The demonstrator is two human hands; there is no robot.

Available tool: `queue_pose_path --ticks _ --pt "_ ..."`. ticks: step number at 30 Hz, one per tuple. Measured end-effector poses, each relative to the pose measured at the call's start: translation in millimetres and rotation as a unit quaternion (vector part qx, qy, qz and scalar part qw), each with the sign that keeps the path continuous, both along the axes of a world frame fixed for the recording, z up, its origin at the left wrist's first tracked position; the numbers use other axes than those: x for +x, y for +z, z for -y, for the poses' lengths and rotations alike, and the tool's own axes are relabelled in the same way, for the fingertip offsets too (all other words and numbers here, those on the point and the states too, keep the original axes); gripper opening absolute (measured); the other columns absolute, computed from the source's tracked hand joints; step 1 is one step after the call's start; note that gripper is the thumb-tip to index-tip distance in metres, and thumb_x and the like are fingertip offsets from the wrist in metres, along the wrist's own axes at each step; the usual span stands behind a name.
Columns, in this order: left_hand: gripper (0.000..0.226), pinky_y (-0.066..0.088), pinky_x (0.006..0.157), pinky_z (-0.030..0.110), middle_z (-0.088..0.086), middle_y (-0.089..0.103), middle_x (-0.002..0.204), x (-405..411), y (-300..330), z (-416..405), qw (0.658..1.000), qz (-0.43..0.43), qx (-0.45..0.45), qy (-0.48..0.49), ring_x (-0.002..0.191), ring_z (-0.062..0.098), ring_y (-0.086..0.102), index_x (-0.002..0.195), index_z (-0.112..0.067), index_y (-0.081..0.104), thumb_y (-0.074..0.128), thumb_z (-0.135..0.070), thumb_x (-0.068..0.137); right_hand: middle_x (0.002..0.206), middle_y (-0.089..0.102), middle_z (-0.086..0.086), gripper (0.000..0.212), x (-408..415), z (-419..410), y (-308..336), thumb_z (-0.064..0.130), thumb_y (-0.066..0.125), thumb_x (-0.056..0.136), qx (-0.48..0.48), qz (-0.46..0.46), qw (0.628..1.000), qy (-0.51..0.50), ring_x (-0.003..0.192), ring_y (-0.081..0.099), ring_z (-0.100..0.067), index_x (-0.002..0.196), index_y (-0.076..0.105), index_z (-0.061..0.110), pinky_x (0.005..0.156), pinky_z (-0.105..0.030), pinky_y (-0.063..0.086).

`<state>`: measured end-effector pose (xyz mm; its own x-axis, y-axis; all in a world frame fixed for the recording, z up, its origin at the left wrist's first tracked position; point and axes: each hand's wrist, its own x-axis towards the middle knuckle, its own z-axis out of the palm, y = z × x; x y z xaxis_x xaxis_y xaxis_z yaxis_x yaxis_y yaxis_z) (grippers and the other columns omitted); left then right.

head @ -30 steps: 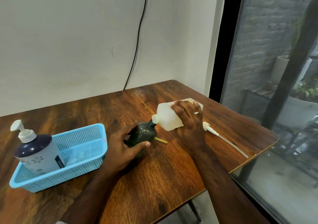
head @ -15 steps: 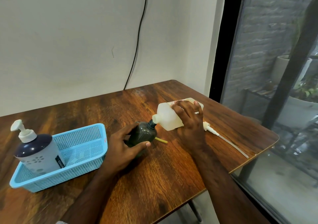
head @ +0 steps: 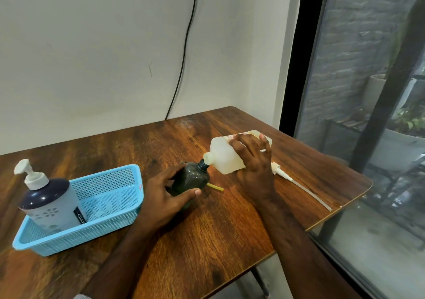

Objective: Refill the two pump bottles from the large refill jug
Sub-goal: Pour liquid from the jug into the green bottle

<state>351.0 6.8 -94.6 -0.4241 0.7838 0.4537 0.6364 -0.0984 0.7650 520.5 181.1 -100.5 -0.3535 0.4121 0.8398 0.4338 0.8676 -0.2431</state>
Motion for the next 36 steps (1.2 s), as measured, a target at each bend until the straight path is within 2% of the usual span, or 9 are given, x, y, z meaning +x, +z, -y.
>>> queue_pose_path --ticks 3,8,11,14,19,27,31,36 --pt "0.067 0.049 0.087 0.021 -0.018 0.063 0.119 -0.4 -0.9 -0.4 1.0 -0.002 -0.002 0.002 0.11 -0.003 0.057 0.129 -0.033 0.057 0.086 -0.034 0.069 0.14 0.055 -0.005 0.08 0.1 0.6 0.7 0.021 0.09 0.071 0.0 0.001 1.0 0.0 0.132 0.046 -0.026 0.136 0.044 0.03 0.125 -0.038 0.003" --pt "0.069 0.049 0.086 0.021 -0.012 0.064 0.121 -1.2 -1.5 -1.4 1.0 -0.01 -0.002 0.004 0.11 -0.002 0.056 0.133 -0.026 0.058 0.086 -0.034 0.07 0.14 0.055 -0.005 0.08 0.5 -0.2 0.4 0.023 0.089 0.071 0.002 0.003 1.0 -0.002 0.132 0.047 -0.027 0.136 0.044 0.03 0.125 -0.039 0.002" --pt "0.069 0.051 0.087 0.024 -0.014 0.063 0.12 -0.8 -1.4 -1.2 1.0 -0.006 -0.003 0.005 0.11 -0.002 0.056 0.132 -0.028 0.057 0.086 -0.034 0.07 0.14 0.055 -0.005 0.08 0.0 -0.8 0.4 0.023 0.09 0.071 0.003 0.003 1.0 -0.004 0.132 0.047 -0.026 0.136 0.044 0.029 0.125 -0.039 0.001" --pt "0.068 0.05 0.086 0.022 -0.018 0.062 0.118 0.3 -0.4 -1.0 1.0 -0.006 -0.001 0.003 0.109 -0.005 0.056 0.132 -0.028 0.058 0.086 -0.033 0.07 0.14 0.055 -0.005 0.081 0.4 -1.2 -0.1 0.022 0.09 0.071 0.004 0.006 1.0 -0.007 0.133 0.047 -0.027 0.137 0.043 0.03 0.126 -0.04 0.002" --pt "0.067 0.044 0.081 0.012 -0.029 0.056 0.112 1.1 0.4 -0.4 1.0 -0.009 0.0 0.003 0.105 -0.022 0.051 0.13 -0.031 0.056 0.087 -0.03 0.07 0.139 0.056 -0.006 0.082 0.7 -1.2 0.9 0.022 0.091 0.069 0.013 0.002 1.0 -0.005 0.131 0.047 -0.027 0.136 0.045 0.028 0.126 -0.036 0.0" --pt "0.065 0.046 0.082 0.016 -0.032 0.056 0.111 1.0 0.9 -0.7 1.0 -0.008 0.009 -0.002 0.104 -0.021 0.053 0.125 -0.037 0.054 0.088 -0.028 0.069 0.138 0.056 -0.007 0.082 0.6 -1.1 1.5 0.023 0.091 0.069 0.02 0.001 1.0 -0.004 0.131 0.048 -0.027 0.136 0.045 0.027 0.126 -0.037 0.001" --pt "0.068 0.045 0.081 0.012 -0.032 0.055 0.112 0.1 -0.5 -1.1 1.0 -0.01 0.005 -0.003 0.104 -0.022 0.052 0.129 -0.032 0.054 0.087 -0.03 0.069 0.138 0.056 -0.007 0.081 0.9 -1.6 1.3 0.022 0.091 0.069 0.022 0.004 1.0 -0.009 0.131 0.048 -0.028 0.136 0.046 0.027 0.126 -0.037 0.001" --pt "0.067 0.044 0.079 0.01 -0.033 0.054 0.112 0.5 -0.4 -0.7 1.0 -0.008 0.005 -0.002 0.103 -0.023 0.051 0.126 -0.036 0.053 0.087 -0.028 0.07 0.138 0.056 -0.006 0.082 0.0 -2.1 1.0 0.022 0.091 0.069 0.021 0.004 1.0 -0.011 0.131 0.048 -0.027 0.136 0.046 0.027 0.126 -0.037 0.001"
